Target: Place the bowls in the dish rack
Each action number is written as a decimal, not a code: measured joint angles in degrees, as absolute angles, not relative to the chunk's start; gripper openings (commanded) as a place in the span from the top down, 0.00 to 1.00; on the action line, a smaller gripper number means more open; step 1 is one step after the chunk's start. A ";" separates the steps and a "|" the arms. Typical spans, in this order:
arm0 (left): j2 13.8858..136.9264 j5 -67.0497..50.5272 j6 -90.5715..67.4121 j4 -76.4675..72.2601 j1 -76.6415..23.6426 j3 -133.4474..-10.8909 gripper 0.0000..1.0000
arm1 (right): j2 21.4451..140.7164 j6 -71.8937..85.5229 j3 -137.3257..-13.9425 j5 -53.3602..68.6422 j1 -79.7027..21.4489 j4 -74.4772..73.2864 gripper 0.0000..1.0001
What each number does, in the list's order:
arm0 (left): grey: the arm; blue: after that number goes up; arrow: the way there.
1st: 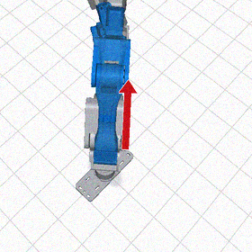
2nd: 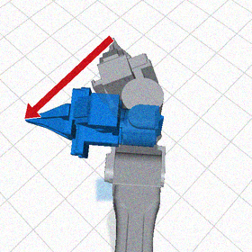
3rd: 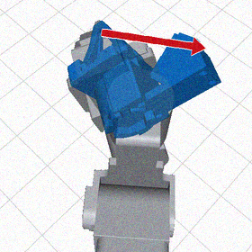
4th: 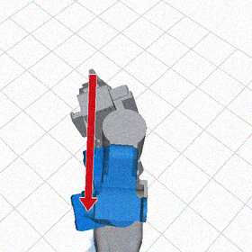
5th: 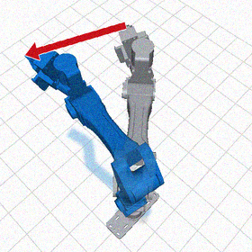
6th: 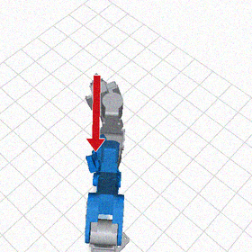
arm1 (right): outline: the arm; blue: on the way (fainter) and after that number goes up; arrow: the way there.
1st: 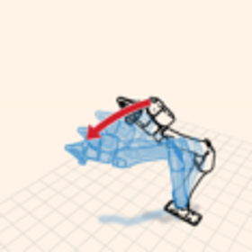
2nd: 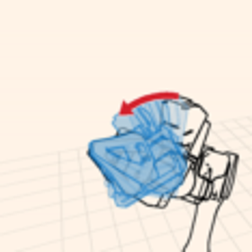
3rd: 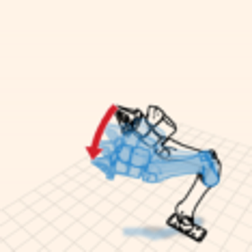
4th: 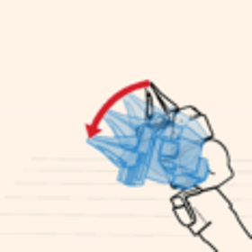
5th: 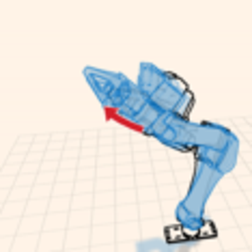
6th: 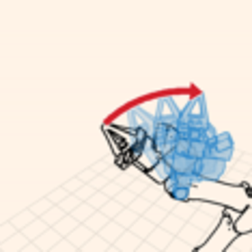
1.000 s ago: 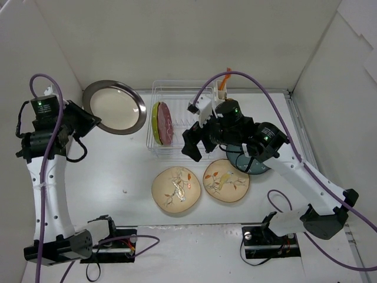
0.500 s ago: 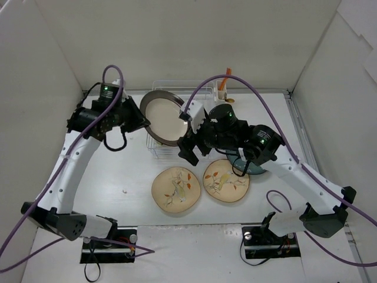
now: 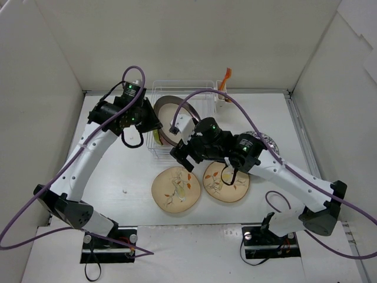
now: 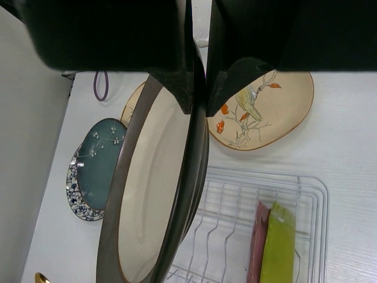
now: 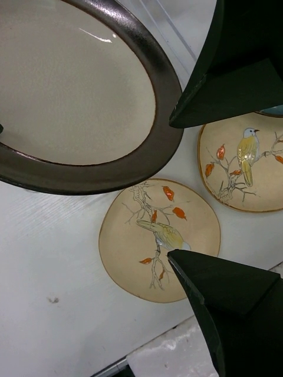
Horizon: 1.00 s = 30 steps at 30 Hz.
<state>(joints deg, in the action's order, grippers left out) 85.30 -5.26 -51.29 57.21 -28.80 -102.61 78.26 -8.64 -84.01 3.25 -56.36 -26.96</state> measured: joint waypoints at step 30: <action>85.43 -5.54 -54.48 56.84 -30.22 -101.30 1.00 | 84.51 -21.58 -73.49 -16.56 -61.58 -8.78 1.00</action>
